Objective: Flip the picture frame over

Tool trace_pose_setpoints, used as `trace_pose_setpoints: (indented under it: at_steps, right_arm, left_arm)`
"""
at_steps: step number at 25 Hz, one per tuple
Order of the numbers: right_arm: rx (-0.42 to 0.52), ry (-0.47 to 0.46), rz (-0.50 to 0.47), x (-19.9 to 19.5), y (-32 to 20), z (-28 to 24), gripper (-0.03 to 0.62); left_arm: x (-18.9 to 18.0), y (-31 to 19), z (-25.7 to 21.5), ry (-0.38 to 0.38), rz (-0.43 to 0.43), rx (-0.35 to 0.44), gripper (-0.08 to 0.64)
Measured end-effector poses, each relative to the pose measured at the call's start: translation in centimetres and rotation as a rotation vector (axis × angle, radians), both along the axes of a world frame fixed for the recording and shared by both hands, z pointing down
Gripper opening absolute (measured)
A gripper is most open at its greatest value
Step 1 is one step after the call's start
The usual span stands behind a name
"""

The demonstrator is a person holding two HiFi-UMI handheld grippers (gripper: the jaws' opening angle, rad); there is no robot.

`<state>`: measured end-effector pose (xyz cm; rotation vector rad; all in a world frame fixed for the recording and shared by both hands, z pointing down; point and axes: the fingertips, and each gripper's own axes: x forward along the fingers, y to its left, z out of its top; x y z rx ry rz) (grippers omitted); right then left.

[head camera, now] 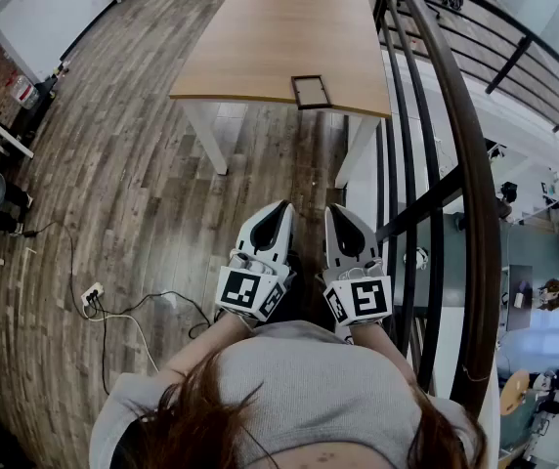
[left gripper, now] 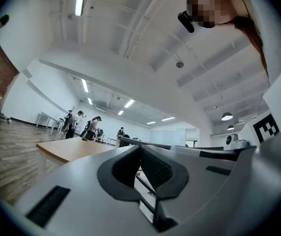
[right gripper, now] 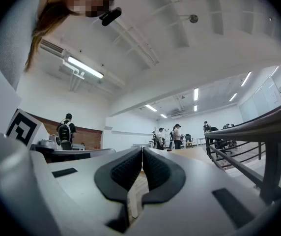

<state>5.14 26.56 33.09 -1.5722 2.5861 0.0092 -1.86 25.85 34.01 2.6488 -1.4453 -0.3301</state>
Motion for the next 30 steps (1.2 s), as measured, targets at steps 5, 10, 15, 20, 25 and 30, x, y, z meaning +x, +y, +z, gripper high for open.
trace_pose_setpoints:
  at_steps: [5, 10, 15, 20, 25, 30]
  right_arm:
    - [0.002, 0.027, -0.012, 0.1, -4.6, 0.9, 0.016]
    - [0.028, 0.042, 0.000, -0.6, -12.2, 0.7, 0.017]
    - [0.066, 0.021, 0.037, -1.0, -20.7, -1.7, 0.016]
    - [0.107, 0.035, 0.043, -2.6, -26.8, -3.0, 0.017]
    - [0.102, 0.012, 0.074, -2.4, -30.5, -3.2, 0.017]
    - [0.071, 0.010, 0.082, -2.0, -31.9, -2.6, 0.017]
  left_arm:
    - [-0.1, -5.0, 0.7, 0.007, -0.018, 0.005, 0.006]
    - [-0.6, -12.3, 0.6, 0.003, -0.012, 0.027, 0.005]
    - [-2.0, -20.6, -1.1, -0.011, -0.011, 0.058, 0.006]
    - [-2.3, -27.0, -2.1, -0.040, 0.028, 0.081, 0.005]
    - [-2.3, -31.0, -1.7, -0.047, 0.054, 0.070, 0.005]
    - [-1.9, -32.5, -1.1, -0.032, 0.062, 0.032, 0.005]
